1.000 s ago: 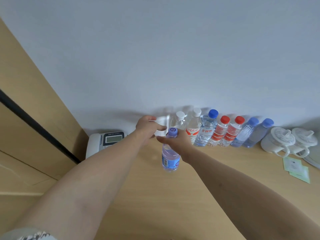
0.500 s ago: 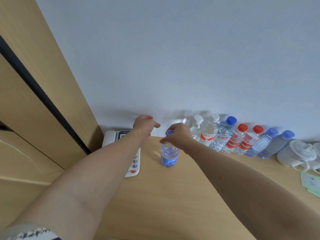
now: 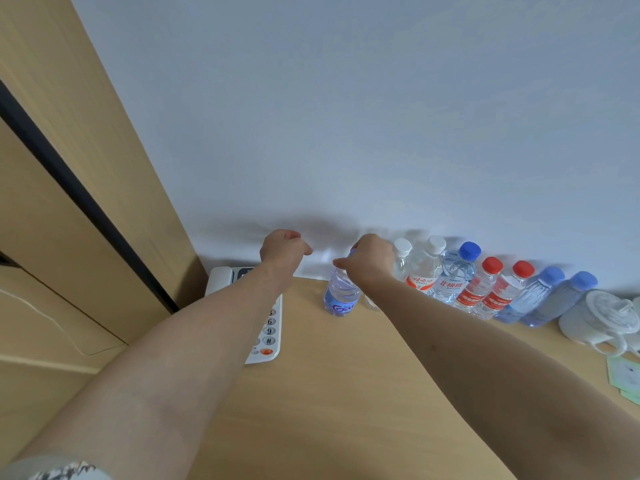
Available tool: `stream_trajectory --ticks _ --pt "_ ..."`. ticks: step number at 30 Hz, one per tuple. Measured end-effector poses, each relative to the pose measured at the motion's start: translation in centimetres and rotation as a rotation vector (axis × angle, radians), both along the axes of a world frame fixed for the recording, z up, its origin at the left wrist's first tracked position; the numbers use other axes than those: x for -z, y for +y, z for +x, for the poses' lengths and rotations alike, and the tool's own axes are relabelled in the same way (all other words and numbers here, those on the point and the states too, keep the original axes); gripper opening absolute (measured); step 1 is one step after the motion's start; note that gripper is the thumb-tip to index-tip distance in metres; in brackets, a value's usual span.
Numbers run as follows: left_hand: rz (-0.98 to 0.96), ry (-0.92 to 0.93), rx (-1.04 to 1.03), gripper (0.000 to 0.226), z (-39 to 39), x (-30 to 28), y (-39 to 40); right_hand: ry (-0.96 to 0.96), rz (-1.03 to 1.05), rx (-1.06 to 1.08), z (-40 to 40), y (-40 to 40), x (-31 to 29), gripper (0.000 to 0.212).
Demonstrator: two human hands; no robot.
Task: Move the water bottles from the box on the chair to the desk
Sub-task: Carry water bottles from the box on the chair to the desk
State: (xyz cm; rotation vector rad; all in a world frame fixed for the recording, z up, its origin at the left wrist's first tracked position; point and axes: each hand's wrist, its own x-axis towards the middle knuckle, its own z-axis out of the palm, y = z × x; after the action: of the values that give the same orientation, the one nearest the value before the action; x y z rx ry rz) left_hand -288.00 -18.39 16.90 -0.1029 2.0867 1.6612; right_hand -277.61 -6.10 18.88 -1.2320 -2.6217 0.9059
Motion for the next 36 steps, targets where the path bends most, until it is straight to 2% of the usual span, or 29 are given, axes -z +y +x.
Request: stream_trajectory --ticks 10,15,23,28,36 --pt "-0.002 -0.007 -0.008 0.040 -0.2 0.0 -1.4 0.027 0.021 0.056 -1.8 -0.6 0.0 0.048" --pt "-0.006 0.009 0.010 0.039 -0.2 -0.2 -2.8 -0.005 0.023 0.043 -1.9 -0.9 -0.5 0.045" --pt "0.002 0.015 0.005 0.034 0.0 -0.8 -3.4 -0.058 0.138 0.045 -0.8 -0.4 -1.6 0.036" --pt "-0.001 0.054 0.040 0.033 0.3 -1.3 -3.3 -0.070 0.166 -0.003 -0.8 -0.4 -1.8 0.016" --pt "-0.058 0.179 0.130 0.036 0.6 -2.8 -3.0 -0.080 0.224 -0.022 -0.6 0.0 -1.7 0.015"
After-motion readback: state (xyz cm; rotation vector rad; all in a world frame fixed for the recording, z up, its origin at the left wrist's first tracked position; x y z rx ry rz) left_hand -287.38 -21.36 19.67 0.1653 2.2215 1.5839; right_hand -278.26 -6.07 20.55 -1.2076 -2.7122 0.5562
